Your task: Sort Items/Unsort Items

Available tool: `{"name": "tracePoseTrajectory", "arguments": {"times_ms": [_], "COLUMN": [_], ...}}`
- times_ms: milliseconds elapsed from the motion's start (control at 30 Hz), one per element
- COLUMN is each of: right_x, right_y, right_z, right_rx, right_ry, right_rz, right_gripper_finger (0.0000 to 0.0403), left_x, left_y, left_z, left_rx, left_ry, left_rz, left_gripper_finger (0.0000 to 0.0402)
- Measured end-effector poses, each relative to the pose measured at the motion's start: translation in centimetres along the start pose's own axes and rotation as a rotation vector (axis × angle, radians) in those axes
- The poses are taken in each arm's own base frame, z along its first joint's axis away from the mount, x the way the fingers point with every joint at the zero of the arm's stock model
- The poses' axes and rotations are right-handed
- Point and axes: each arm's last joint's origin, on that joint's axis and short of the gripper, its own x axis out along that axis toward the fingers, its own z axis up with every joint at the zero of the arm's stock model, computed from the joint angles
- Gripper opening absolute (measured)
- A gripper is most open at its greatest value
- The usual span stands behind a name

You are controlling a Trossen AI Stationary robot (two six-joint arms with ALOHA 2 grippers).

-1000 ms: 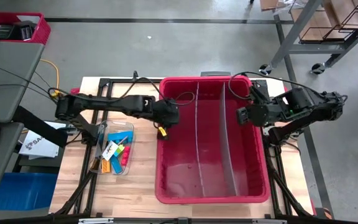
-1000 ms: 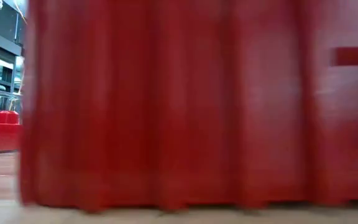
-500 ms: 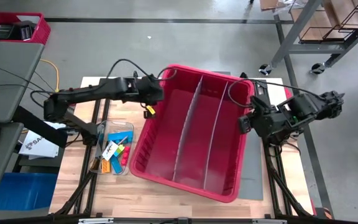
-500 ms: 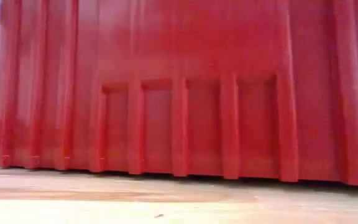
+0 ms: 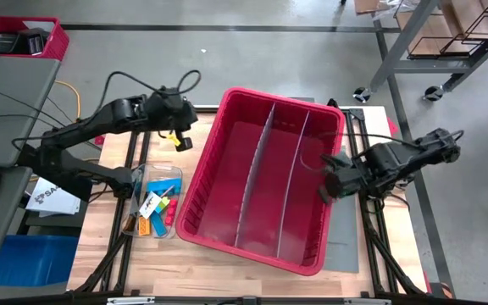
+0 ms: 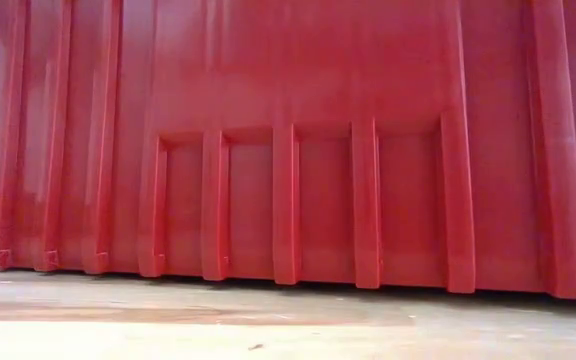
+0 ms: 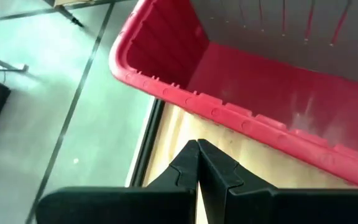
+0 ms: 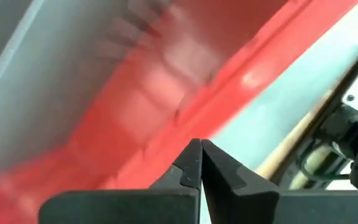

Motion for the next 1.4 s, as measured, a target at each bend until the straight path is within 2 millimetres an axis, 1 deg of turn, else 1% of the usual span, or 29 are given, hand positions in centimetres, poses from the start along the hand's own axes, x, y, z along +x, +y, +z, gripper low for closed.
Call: {"name": "tracePoseTrajectory", "arguments": {"times_ms": [100, 200, 300, 400, 467, 533, 733, 833, 933, 1100, 1200, 1300, 1400], "right_x": [-0.6, 0.1, 1.5, 3.1, 3.6, 3.6, 3.2, 3.4, 3.7, 4.4, 5.0, 5.7, 6.2], "right_y": [0.0, -0.4, -1.2, -2.4, -3.3, -4.3, -6.6, -7.2, -7.4, -6.9, -6.1, -5.3, -4.5], "right_z": [-1.2, -2.0, -2.1, -2.0, -1.8, -1.4, 0.5, 1.6, 2.8, 4.8, 6.4, 7.9, 9.2], "right_rx": [-0.079, -0.061, 0.053, 0.21, 0.322, 0.411, 0.527, 0.547, 0.543, 0.544, 0.539, 0.507, 0.513], "right_ry": [0.043, 0.059, 0.019, -0.05, -0.115, -0.203, -0.405, -0.447, -0.451, -0.459, -0.491, -0.522, -0.543], "right_rz": [0.037, 0.01, -0.05, -0.108, -0.115, -0.093, -0.055, -0.098, -0.15, -0.157, -0.132, -0.118, -0.082], "right_gripper_finger": [0.0, 0.0, 0.0, 0.0, 0.0, 0.0, 0.0, 0.0, 0.0, 0.0, 0.0, 0.0, 0.0], "left_x": [-0.1, 1.3, 3.2, 4.7, 5.2, 5.5, 5.8, 5.7, 5.2, 4.4, 3.9, 3.5, 3.0], "left_y": [0.1, -0.4, -1.3, -2.3, -3.1, -3.9, -6.0, -7.2, -8.3, -10.0, -10.9, -11.5, -11.8], "left_z": [-0.8, -2.2, -3.9, -5.3, -5.9, -6.3, -6.9, -7.0, -6.7, -6.4, -6.6, -6.8, -7.2], "left_rx": [-0.036, -0.069, -0.118, -0.202, -0.261, -0.286, -0.281, -0.308, -0.318, -0.335, -0.32, -0.309, -0.294], "left_ry": [-0.033, -0.009, 0.058, 0.12, 0.139, 0.139, 0.156, 0.175, 0.163, 0.158, 0.176, 0.191, 0.216], "left_rz": [-0.024, -0.044, -0.057, -0.083, -0.13, -0.163, -0.22, -0.247, -0.278, -0.323, -0.33, -0.315, -0.3], "left_gripper_finger": [0.0, 0.0, 0.0, 0.0, 0.0, 0.0, 0.0, 0.0, 0.0, 0.0, 0.0, 0.0, 0.0]}}
